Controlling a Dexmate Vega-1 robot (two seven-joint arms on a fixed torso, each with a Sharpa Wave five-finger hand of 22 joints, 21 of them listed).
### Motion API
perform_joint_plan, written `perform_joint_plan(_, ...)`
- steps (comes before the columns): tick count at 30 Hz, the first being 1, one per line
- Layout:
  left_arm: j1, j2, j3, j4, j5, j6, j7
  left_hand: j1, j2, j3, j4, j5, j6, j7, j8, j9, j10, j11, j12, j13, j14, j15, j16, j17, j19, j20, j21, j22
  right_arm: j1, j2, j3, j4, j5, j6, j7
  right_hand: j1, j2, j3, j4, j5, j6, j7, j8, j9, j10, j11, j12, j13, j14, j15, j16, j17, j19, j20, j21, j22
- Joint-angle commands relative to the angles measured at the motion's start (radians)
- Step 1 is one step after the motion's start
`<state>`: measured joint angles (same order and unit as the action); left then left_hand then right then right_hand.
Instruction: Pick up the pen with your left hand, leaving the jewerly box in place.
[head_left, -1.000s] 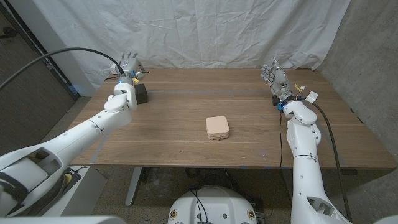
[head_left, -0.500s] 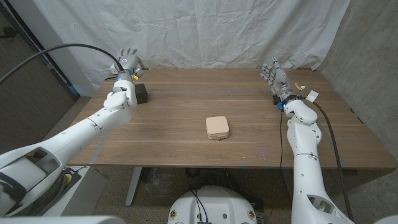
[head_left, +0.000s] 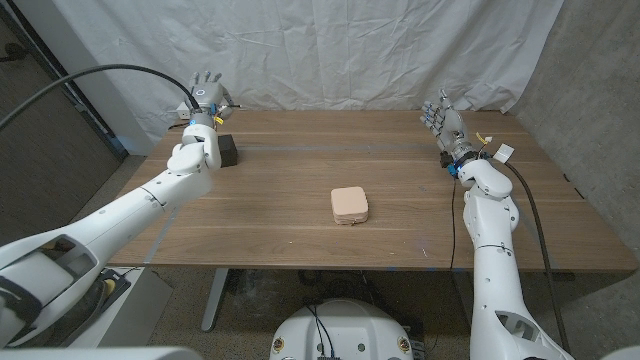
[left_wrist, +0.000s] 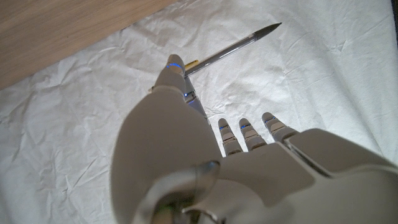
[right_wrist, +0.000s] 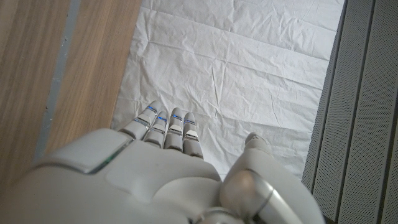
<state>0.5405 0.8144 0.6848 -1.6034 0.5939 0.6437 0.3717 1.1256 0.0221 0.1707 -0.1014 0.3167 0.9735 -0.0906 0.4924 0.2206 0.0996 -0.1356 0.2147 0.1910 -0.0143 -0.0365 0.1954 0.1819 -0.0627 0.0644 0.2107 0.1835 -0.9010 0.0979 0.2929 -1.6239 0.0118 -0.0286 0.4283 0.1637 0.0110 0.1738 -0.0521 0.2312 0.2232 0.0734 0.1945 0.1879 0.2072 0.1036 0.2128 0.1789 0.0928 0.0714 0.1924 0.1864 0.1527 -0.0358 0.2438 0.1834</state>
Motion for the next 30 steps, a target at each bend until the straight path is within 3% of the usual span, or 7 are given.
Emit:
perform_joint_plan(1,-0.009,-0.004,-0.005,-0.004,0.007,-0.01,-0.005,0.003,0.013,-0.006,0.0,-0.004,0.011,-0.001,0.004,0.005,0.006,-0.004,-0.003,0.0,0.006,-0.076,-0.003,0.003,0.006,-0.001,-0.001,0.002,0.004,-0.003,0.001,-0.006,-0.006,-0.008,0.001,0.0,0.012,-0.003,0.0,-0.003,0.007,0.0,0.004,0.003,0.005,0.0,-0.003,0.005,0.01,0.001,-0.003,0.001,0.01,0.0,-0.001,0.004)
perform_joint_plan(30,-0.007,-0.006,-0.014,-0.025,0.024,-0.017,-0.01,0.004,0.014,-0.014,0.001,-0.005,0.009,0.001,0.005,0.001,0.009,-0.005,-0.005,0.0,0.01,-0.075,-0.004,0.002,0.01,-0.004,0.0,0.002,0.0,0.002,0.007,-0.003,-0.002,0.0,-0.006,0.001,0.014,-0.003,-0.002,-0.003,0.007,0.001,0.004,0.003,0.004,0.0,-0.003,0.005,0.01,0.002,-0.003,0.001,0.012,0.001,-0.006,0.004)
